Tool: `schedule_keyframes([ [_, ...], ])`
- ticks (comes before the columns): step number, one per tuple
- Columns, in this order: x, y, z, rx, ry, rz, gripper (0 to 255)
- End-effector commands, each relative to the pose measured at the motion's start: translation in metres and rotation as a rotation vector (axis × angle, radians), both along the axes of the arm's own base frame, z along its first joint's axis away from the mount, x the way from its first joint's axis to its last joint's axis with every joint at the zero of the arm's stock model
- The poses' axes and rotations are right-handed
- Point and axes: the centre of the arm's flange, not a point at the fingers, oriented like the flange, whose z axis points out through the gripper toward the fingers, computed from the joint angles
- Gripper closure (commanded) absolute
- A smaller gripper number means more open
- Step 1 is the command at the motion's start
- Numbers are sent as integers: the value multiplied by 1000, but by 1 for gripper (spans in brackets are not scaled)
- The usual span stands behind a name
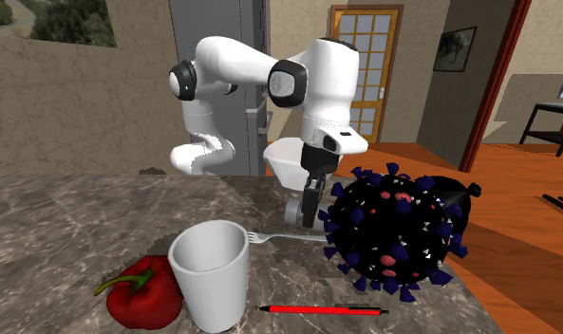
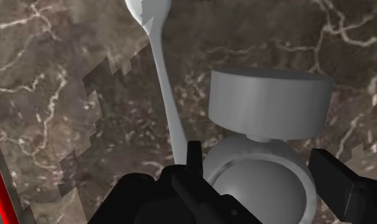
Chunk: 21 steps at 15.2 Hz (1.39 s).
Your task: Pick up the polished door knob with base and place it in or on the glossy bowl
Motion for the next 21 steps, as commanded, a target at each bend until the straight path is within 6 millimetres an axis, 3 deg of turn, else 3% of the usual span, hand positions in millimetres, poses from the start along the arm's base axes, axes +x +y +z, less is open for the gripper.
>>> schedule_keyframes([
  [1, 0, 0, 4, -1, 2, 1, 255],
  [21, 0, 0, 110, -1, 2, 1, 255],
])
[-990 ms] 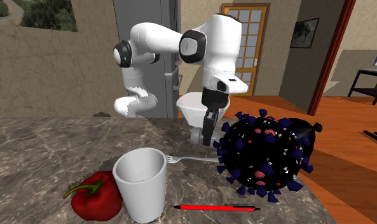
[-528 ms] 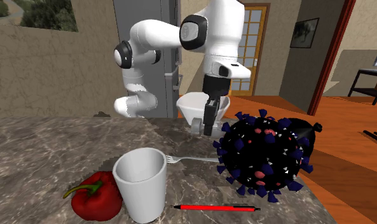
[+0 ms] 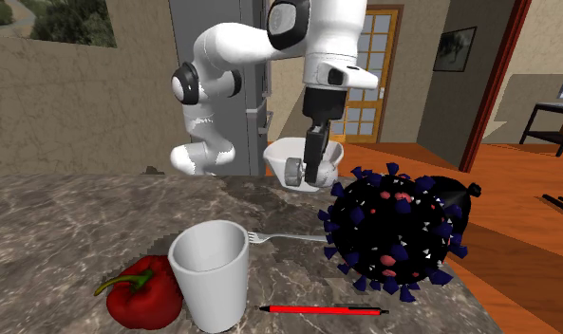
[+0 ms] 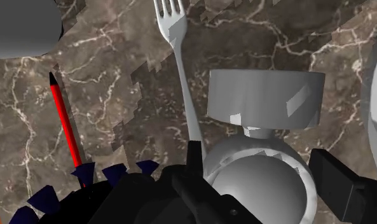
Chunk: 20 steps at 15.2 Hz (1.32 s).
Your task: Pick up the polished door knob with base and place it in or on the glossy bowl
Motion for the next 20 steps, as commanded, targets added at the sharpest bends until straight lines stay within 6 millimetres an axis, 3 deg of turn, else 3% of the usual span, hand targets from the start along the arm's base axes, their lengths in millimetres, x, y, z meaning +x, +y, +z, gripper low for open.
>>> schedule_keyframes([
  [1, 0, 1, 11, 0, 0, 0, 255],
  [15, 0, 1, 81, 0, 0, 0, 255],
  [20, -66, 0, 81, 0, 0, 0, 255],
])
